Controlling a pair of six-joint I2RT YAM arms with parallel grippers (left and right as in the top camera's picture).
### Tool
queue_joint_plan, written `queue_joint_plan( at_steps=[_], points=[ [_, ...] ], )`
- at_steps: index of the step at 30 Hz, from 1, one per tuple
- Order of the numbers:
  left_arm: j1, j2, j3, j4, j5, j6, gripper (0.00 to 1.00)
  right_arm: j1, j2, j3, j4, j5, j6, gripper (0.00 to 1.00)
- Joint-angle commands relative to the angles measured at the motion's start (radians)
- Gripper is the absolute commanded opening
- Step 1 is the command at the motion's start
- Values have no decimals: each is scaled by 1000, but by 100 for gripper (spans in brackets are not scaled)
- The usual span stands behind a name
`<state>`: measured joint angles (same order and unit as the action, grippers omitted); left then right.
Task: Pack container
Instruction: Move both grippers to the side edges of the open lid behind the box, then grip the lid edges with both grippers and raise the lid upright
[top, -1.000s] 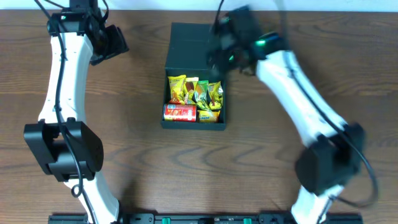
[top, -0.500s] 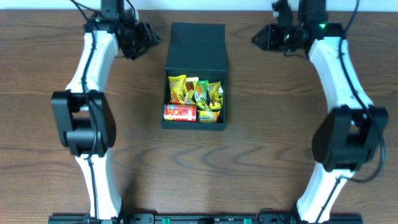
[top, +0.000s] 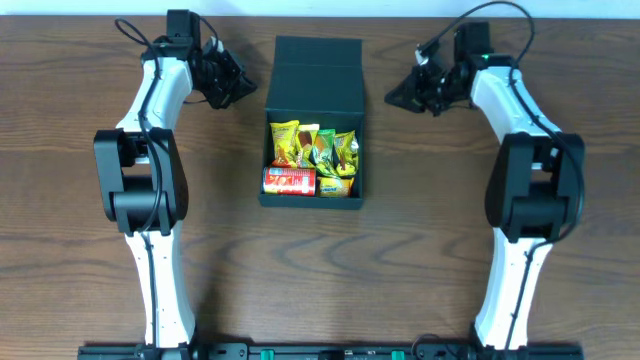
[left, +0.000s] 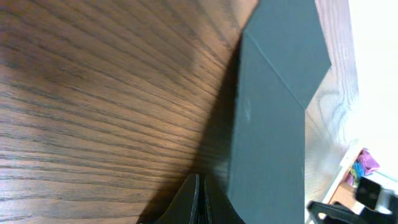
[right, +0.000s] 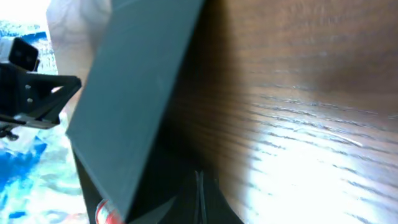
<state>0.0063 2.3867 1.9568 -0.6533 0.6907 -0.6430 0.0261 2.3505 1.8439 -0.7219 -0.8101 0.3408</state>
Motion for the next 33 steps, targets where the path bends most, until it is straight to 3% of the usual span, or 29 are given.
queue_joint_plan(
  at_steps=[1,19,33],
  points=[
    [1,41,8,11,12,-32,6,31,25,-2,21,-32,59,2],
    [-16,95,8,169,32,-219,6,61,120,-2,257,-10,249,2],
    [-55,96,8,141,-21,-218,6,85,155,-2,341,-18,317,2]
  ],
)
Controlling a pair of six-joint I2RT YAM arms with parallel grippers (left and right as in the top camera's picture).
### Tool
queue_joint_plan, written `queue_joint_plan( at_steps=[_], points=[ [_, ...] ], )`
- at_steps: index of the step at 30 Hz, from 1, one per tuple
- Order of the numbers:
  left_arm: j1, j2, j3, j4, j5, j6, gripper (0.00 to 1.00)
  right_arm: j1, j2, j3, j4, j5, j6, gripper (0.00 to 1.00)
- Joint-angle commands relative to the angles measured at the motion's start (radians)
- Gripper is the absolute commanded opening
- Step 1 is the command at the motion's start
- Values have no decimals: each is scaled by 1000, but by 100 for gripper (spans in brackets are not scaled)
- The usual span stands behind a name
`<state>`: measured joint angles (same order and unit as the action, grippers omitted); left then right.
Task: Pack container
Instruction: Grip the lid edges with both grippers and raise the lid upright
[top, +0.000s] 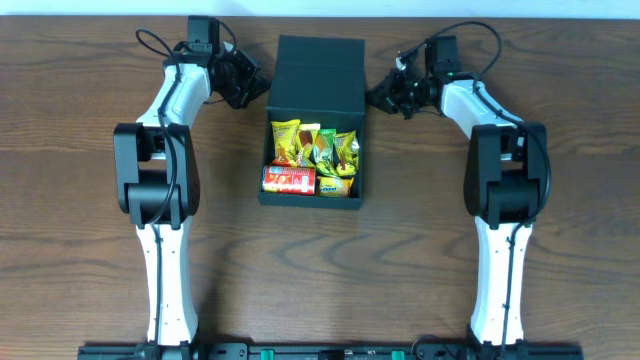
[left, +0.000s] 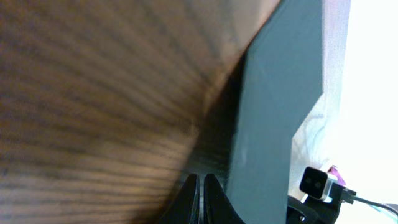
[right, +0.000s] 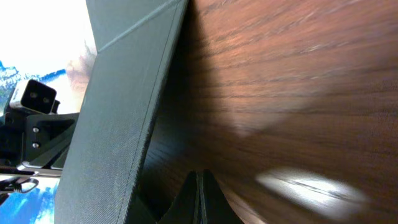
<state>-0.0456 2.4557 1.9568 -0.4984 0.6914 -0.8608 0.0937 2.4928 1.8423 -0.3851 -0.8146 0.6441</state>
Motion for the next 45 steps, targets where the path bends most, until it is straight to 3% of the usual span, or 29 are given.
queue_joint_plan(
  at_steps=[1,16,25,33,40,45],
  points=[
    [-4,27,8,-23,-22,0,6,21,13,0,9,-14,14,2],
    [1,27,8,-77,-17,51,6,26,13,0,238,-189,43,2],
    [59,27,8,-68,59,107,6,10,13,0,296,-266,51,2],
    [80,27,8,130,167,100,6,7,13,0,332,-363,47,2],
    [80,27,8,155,174,94,6,7,13,0,457,-500,51,2],
    [81,27,8,263,283,94,6,6,13,0,457,-503,51,2]
  ],
)
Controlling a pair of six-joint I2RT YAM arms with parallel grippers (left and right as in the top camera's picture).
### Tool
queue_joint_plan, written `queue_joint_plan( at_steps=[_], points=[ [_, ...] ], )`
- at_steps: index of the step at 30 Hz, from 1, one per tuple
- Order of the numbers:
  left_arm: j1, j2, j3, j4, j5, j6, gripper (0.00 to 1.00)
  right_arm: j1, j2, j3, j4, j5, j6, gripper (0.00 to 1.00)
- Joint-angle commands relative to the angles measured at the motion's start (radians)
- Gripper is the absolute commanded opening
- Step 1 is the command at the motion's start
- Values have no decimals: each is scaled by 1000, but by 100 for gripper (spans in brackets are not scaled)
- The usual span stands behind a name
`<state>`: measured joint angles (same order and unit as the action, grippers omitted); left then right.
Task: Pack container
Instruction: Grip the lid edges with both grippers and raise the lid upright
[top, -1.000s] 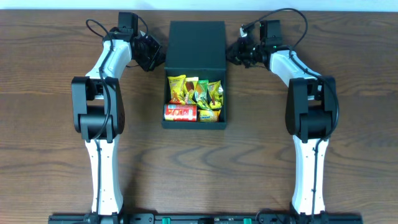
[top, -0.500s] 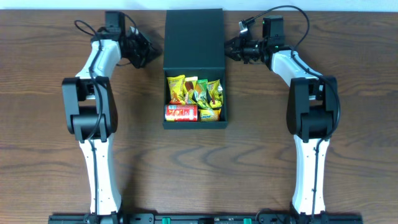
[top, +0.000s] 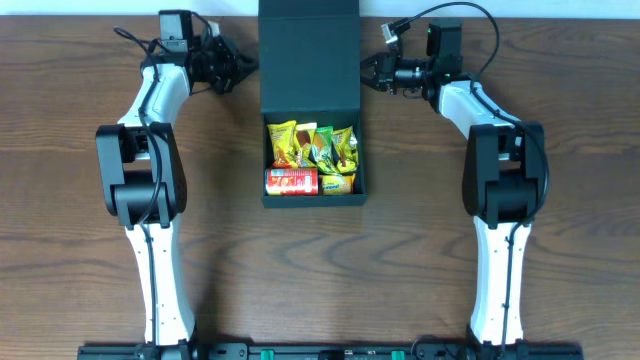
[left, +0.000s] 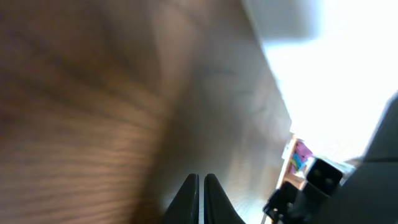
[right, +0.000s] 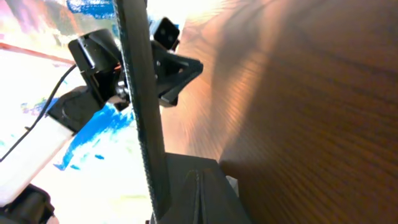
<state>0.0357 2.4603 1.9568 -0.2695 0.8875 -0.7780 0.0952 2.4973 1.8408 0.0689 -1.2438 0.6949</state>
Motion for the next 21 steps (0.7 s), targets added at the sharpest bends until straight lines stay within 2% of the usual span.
queue_joint_plan(
  at_steps=[1,5,12,17,21],
  points=[
    [0,22,8,71,119,11,6,4,8,2,3,-74,1,2],
    [0,22,8,167,207,-11,6,4,8,2,3,-79,0,2],
    [-2,22,8,178,251,-15,6,4,8,2,3,-104,0,2],
    [-2,22,8,268,375,-16,6,-6,8,2,3,-91,0,2],
    [-2,22,8,329,467,-16,6,-35,8,2,3,-3,37,2]
  ],
)
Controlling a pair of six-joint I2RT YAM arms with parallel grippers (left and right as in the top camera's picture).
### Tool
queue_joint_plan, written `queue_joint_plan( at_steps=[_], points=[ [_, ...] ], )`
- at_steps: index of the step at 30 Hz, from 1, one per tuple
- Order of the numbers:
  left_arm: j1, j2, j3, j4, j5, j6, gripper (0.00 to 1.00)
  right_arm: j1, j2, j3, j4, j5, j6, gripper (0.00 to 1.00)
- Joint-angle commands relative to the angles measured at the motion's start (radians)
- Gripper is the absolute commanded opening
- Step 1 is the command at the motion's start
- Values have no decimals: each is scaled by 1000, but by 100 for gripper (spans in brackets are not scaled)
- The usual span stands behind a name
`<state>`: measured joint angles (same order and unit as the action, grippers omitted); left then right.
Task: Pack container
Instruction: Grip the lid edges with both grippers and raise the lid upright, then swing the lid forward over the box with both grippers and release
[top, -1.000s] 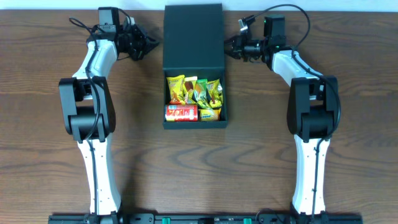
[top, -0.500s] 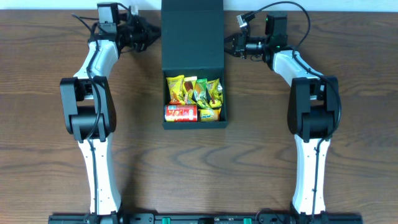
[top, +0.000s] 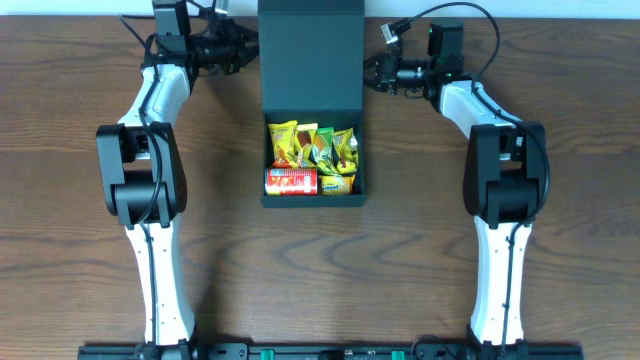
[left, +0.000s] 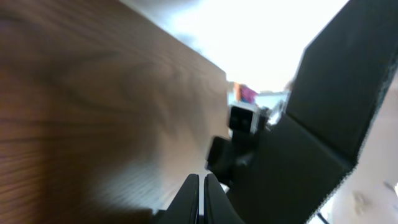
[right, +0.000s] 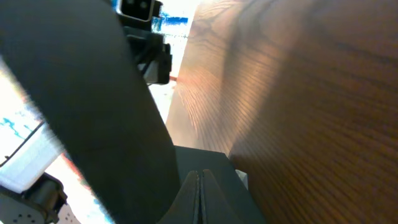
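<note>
The dark open box (top: 312, 196) sits mid-table, holding yellow and green snack packets (top: 314, 148) and a red pack (top: 290, 181). Its hinged lid (top: 310, 55) stands raised behind it, reaching the table's far edge in the overhead view. My left gripper (top: 248, 46) is shut beside the lid's left side. My right gripper (top: 369, 73) is shut at the lid's right side. The left wrist view shows shut fingertips (left: 201, 182) and the lid (left: 323, 118) to the right. In the right wrist view the lid (right: 87, 99) fills the left, near the shut gripper (right: 199, 178).
Brown wooden table (top: 90, 230) lies all around the box. Both arms stretch from the near edge toward the far corners of the box. Cables (top: 470, 15) loop above the right wrist near the table's far edge.
My left gripper has moved farther back and toward the lid's left edge, and its camera now sees the lid's face. The right gripper and the lid stayed almost where they were.
First the lid lay folded back behind the box, with both shut grippers out to its sides. Then both grippers were close against the lid's side edges. Later the lid stood raised with the grippers flanking it, as it does now.
</note>
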<state>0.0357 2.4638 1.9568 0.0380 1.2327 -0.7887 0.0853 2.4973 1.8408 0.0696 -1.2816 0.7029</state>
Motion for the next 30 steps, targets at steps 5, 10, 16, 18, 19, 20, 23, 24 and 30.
queue_joint_plan(
  at_steps=[5,10,16,18,19,20,23,24,30],
  points=[
    [-2,19,8,78,252,-5,6,-92,8,2,16,126,146,2],
    [-3,18,8,151,349,-40,6,-153,3,3,26,93,240,2],
    [-3,14,8,222,349,-91,6,-170,-42,3,30,42,247,2],
    [-3,14,8,258,349,-122,6,-165,-62,3,45,15,247,2],
    [-3,14,8,276,349,-138,6,-159,-74,3,55,-5,248,2],
    [-3,14,8,300,349,-160,6,-151,-91,3,56,-23,246,2],
    [-4,14,8,375,349,-219,6,-127,-124,3,70,-43,239,2],
    [-5,14,8,404,349,-242,6,-119,-131,3,85,-52,243,2],
    [-10,14,8,601,349,-418,6,-35,-138,3,333,-177,459,2]
  ],
)
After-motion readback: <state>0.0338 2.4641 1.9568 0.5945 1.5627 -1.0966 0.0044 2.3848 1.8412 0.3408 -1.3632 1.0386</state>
